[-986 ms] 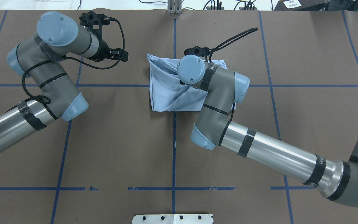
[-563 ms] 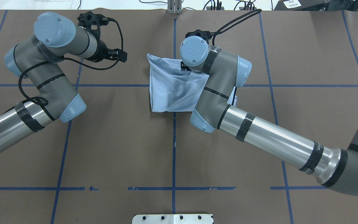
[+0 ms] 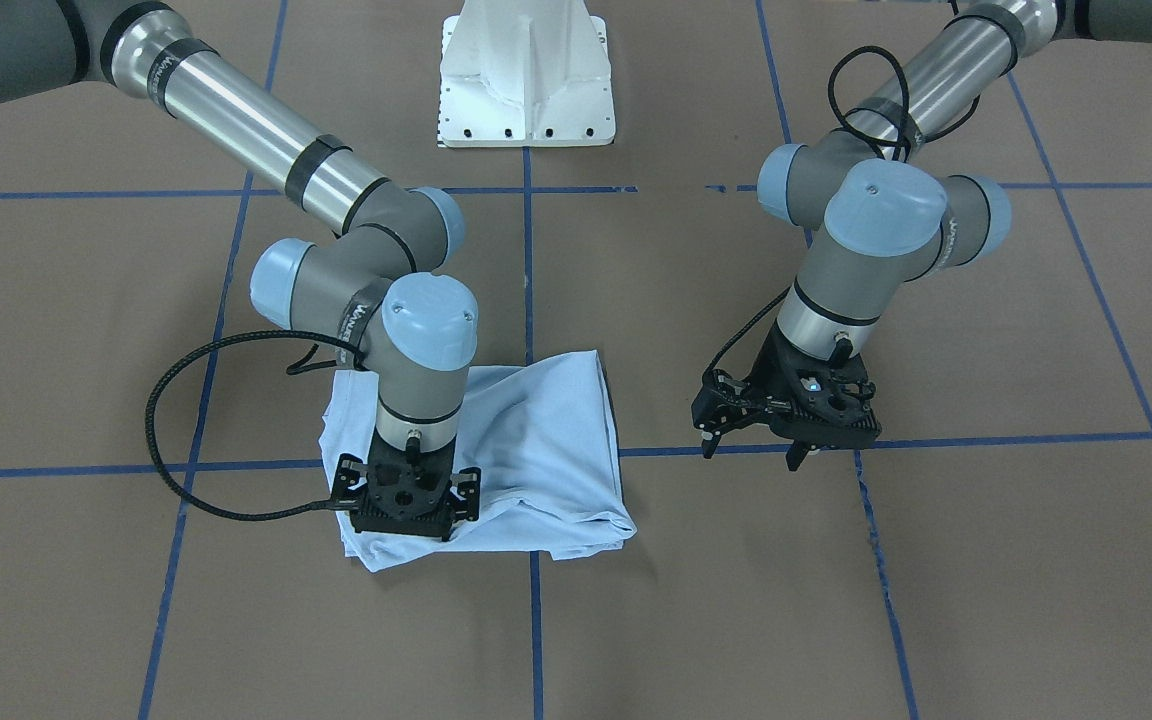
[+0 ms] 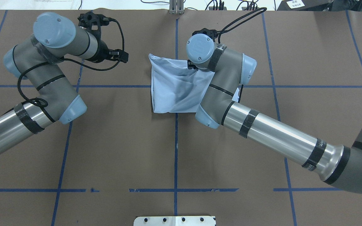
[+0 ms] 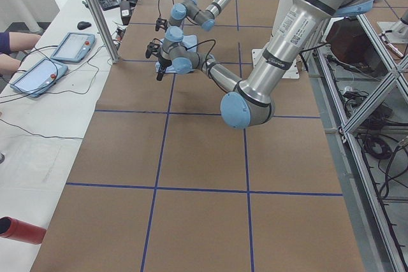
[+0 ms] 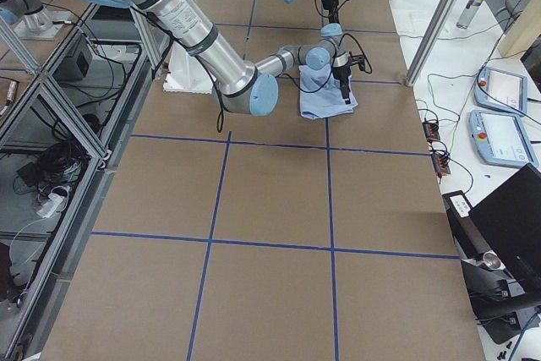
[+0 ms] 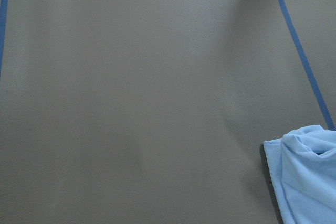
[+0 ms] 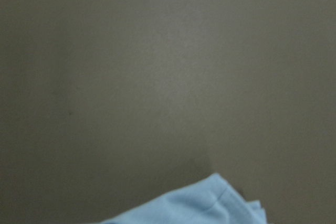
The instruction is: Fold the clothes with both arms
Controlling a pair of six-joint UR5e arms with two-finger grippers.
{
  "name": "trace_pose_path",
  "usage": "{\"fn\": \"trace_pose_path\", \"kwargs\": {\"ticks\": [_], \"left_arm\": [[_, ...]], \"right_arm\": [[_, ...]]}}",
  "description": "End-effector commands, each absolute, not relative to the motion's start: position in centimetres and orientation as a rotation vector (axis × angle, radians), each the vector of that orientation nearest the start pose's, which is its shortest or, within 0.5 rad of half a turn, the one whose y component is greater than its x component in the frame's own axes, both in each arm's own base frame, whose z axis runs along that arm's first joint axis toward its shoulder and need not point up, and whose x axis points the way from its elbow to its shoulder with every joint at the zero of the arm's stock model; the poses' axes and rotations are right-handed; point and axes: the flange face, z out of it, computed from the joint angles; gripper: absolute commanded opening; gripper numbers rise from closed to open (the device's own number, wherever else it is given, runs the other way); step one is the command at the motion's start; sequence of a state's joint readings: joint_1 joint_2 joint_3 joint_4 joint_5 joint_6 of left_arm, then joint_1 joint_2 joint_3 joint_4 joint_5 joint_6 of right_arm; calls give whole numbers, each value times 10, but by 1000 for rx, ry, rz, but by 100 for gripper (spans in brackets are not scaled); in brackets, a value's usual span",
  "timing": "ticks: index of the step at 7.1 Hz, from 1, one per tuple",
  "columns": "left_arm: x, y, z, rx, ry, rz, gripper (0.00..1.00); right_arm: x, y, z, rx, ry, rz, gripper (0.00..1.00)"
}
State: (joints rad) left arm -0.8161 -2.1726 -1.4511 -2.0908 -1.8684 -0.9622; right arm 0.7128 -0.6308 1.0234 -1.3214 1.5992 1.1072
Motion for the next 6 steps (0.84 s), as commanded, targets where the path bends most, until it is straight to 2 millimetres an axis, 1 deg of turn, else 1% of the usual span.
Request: {"fn": "trace_pose_path", "kwargs": {"ticks": [1,2,3,4,5,6], "left_arm": [[416,-594,292,452,939,-38,100],[407,-584,292,459,946,-32,100],[390,-566,296,463,946,-20,100],[370,-556,298,448,927,8,100],[341,-565,295,487,863,80,100],[296,-579,308,503,780,132,100]], "right_arm": [[-491,-699,276,289,-603,217,100],[-452,-703,274,256,-662,179,100],[-400,-696,287,223,-703,108,100],[-348,-688,295,224,-681,42,100],[-279,-689,311,217,-668,-24,100],[-206,-684,348,205,-689,-98,100]]}}
